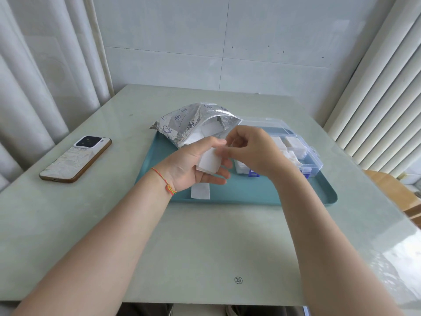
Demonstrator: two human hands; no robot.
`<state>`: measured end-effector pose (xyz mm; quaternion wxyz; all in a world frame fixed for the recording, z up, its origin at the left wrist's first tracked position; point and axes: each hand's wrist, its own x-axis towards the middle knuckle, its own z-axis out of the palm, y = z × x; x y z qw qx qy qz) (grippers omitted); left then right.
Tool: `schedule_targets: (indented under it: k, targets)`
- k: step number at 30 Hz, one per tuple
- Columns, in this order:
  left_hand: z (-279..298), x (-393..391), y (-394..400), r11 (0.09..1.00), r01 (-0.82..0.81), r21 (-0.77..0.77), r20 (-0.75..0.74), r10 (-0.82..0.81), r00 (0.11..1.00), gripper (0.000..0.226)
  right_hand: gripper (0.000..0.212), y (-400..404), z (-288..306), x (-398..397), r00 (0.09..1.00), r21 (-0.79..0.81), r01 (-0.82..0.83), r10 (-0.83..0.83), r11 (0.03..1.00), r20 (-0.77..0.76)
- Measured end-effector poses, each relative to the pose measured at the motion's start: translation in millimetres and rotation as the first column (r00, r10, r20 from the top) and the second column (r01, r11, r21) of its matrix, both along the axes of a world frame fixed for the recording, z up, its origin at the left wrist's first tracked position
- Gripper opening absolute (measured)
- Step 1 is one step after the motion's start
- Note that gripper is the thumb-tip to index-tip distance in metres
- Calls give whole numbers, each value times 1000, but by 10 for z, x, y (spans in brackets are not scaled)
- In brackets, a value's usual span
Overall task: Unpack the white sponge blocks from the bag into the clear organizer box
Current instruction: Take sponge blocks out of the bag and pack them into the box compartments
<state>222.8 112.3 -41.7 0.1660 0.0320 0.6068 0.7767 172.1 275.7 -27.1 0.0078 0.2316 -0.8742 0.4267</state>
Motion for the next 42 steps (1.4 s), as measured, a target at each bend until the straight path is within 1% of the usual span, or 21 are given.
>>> schedule_targets:
  k: [1, 3, 5, 6, 8, 10, 11, 13, 15, 17, 19, 22, 23, 24, 26, 28, 30, 32, 34, 38, 42]
  targets:
    - [-13, -21, 2, 998, -56, -27, 10, 56, 998, 16, 27, -18, -11, 7, 999, 40, 30, -29, 999, -42]
    - [-55, -86, -5, 961, -240, -134, 8, 243, 970, 6, 26, -54, -20, 29, 994, 138, 47, -32, 989, -106]
    - [-103, -144, -31, 869, -416, -267, -81, 410, 908, 7, 20, -111, -45, 69, 996, 276, -25, 46, 961, -71]
    - [-117, -159, -41, 832, -468, -298, -136, 448, 883, 12, 20, -158, -64, 107, 994, 362, -83, 100, 929, -30]
    - [-131, -173, -50, 809, -516, -283, -196, 477, 857, 16, 33, -272, -125, 174, 980, 512, -188, 196, 838, 38]
    - [-138, -185, -50, 800, -541, -262, -218, 496, 840, 19, 46, -362, -175, 211, 970, 576, -232, 234, 784, 71]
    - [-141, -188, -56, 792, -553, -260, -226, 507, 832, 20, 48, -388, -184, 221, 968, 592, -237, 239, 770, 76]
    - [-147, -191, -67, 797, -559, -228, -221, 517, 827, 19, 42, -405, -173, 228, 964, 615, -249, 250, 748, 87]
    - [-155, -194, -81, 826, -536, -176, -202, 503, 840, 18, 29, -382, -134, 238, 961, 609, -260, 261, 749, 90]
    - [-154, -188, -76, 846, -515, -140, -181, 489, 853, 13, 18, -301, -62, 229, 972, 554, -221, 230, 803, 54]
    - [-156, -185, -57, 848, -518, -112, -164, 499, 851, 8, 19, -172, 32, 187, 987, 470, -148, 163, 870, 9]
    - [-144, -186, -49, 859, -509, -54, -93, 503, 859, 25, 11, 20, 133, 101, 997, 289, -62, 72, 955, -25]
    - [-127, -174, -49, 885, -464, -29, -48, 463, 885, 30, 8, 54, 145, 89, 998, 201, -58, 62, 978, -14]
    - [-105, -155, -45, 922, -388, 1, -10, 388, 922, 34, 6, 69, 147, 84, 998, 104, -64, 64, 993, 6]
    - [-67, -104, -25, 980, -188, 58, 26, 187, 982, 48, 6, 62, 131, 82, 996, -35, -77, 78, 996, 45]
    - [-54, -77, -10, 996, -33, 87, 21, 31, 999, 71, 9, 29, 120, 98, 996, -36, -80, 81, 996, 28]
    - [-55, -65, 14, 995, 58, 87, 1, -58, 998, 79, 9, -5, 107, 104, 998, 10, -57, 57, 998, -3]
    - [-65, -60, 30, 994, 83, 71, 2, -83, 997, 77, 12, -21, 98, 95, 999, 46, -31, 33, 998, -25]
    - [-74, -61, 28, 997, 69, 43, 19, -70, 997, 73, 15, -27, 88, 84, 998, 78, -25, 29, 997, -51]
    - [-106, -69, 24, 998, 48, -49, 12, -47, 999, 64, 14, -16, 78, 71, 995, 128, -36, 47, 991, -85]
    - [-133, -72, 54, 996, 17, -88, -26, -19, 999, 48, 18, -19, 51, 35, 990, 156, -13, 36, 988, -140]
